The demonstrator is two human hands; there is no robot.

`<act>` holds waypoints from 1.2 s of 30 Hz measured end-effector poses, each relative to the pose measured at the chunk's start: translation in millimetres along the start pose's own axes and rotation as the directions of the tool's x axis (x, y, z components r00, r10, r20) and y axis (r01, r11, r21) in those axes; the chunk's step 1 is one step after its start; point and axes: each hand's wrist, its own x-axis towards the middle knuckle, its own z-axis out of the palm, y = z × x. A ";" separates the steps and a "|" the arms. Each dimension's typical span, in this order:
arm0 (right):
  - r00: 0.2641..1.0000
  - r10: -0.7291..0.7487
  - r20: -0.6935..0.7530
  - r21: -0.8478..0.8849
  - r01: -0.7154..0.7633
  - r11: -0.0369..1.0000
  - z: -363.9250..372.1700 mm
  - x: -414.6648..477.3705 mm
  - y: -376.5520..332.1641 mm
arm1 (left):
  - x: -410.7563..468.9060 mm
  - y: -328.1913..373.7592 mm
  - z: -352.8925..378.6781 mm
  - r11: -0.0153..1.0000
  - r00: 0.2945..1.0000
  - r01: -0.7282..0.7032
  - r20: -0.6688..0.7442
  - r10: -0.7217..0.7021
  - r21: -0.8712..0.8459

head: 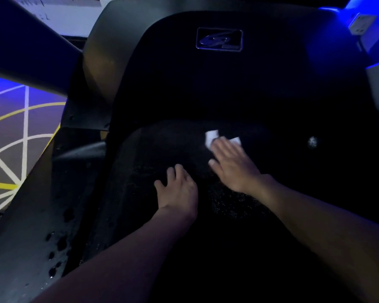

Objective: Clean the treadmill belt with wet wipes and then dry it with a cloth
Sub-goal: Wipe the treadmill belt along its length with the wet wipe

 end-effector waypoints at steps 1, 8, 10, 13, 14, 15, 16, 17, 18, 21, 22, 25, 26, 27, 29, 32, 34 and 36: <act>0.994 0.104 -0.012 -0.025 -0.105 0.994 0.3 -0.7 0.0 | -1.4 -0.1 -0.8 1.000 0.999 -0.028 -0.028 0.028 0.003; 0.994 -0.066 0.082 0.000 0.067 0.998 -4.3 -11.0 2.5 | -12.1 29.4 -10.2 0.992 0.972 0.032 0.234 -0.002 -0.124; 0.990 0.140 0.013 -0.004 -0.140 0.990 -5.9 -6.1 7.5 | -12.8 31.1 -6.3 0.993 0.972 0.034 0.235 -0.007 -0.109; 0.998 0.032 0.059 0.032 -0.034 0.999 0.6 -15.6 -13.2 | -11.8 33.2 -6.4 0.993 0.976 0.049 0.218 -0.025 -0.106; 0.993 -0.069 0.096 0.018 0.067 0.998 -1.0 -22.3 -16.7 | -11.4 34.6 -7.2 0.994 0.976 0.053 0.216 -0.031 -0.095; 0.985 -0.130 0.111 0.020 0.129 0.991 -2.8 -26.5 -11.2 | -11.8 37.5 -6.9 0.995 0.975 0.055 0.217 -0.035 -0.085; 0.988 -0.124 0.095 0.016 0.123 0.992 -4.6 -24.1 -0.4 | -12.3 38.3 -6.4 0.995 0.976 0.058 0.216 -0.039 -0.079; 0.998 -0.031 0.049 0.013 0.030 0.999 -4.4 -20.0 11.7 | -13.4 38.8 -5.5 0.996 0.977 0.053 0.210 -0.036 -0.074; 0.994 0.110 0.011 0.004 -0.110 0.994 -5.5 -18.5 18.9 | -14.7 39.4 -3.2 0.997 0.980 0.028 0.198 -0.014 -0.066; 0.985 0.167 0.039 -0.016 -0.166 0.986 3.9 -28.9 9.0 | -19.2 44.6 8.4 0.983 0.977 -0.182 0.120 0.178 0.025; 0.997 0.052 0.064 -0.014 -0.052 0.999 7.5 -36.8 5.1 | -19.8 46.8 11.4 0.971 0.968 -0.234 0.103 0.227 0.059; 0.993 -0.121 0.017 0.022 0.121 0.992 -0.1 -46.5 28.6 | -19.5 50.2 11.6 0.964 0.963 -0.254 0.112 0.245 0.081; 0.998 -0.011 -0.059 0.038 0.014 0.999 -3.1 -42.8 41.0 | -19.8 50.5 9.2 0.966 0.963 -0.250 0.122 0.241 0.066; 0.987 0.142 -0.079 0.050 -0.138 0.989 -5.2 -41.7 48.4 | -21.0 50.8 6.4 0.968 0.961 -0.247 0.136 0.239 0.041; 0.970 0.242 -0.034 0.035 -0.240 0.970 1.7 -45.5 47.2 | -22.6 54.4 1.7 0.973 0.961 -0.228 0.154 0.229 -0.023; 0.996 -0.056 0.069 0.011 0.056 0.998 5.6 -67.7 41.6 | -22.2 63.9 -1.4 0.979 0.959 -0.195 0.198 0.203 -0.060; 0.998 -0.052 0.021 0.019 0.052 0.998 0.9 -68.9 65.8 | -21.3 69.3 -3.4 0.981 0.951 -0.193 0.239 0.196 -0.037; 0.980 0.199 0.006 0.021 -0.199 0.980 -0.7 -68.1 73.1 | -21.2 72.9 -5.3 0.982 0.947 -0.188 0.262 0.185 -0.015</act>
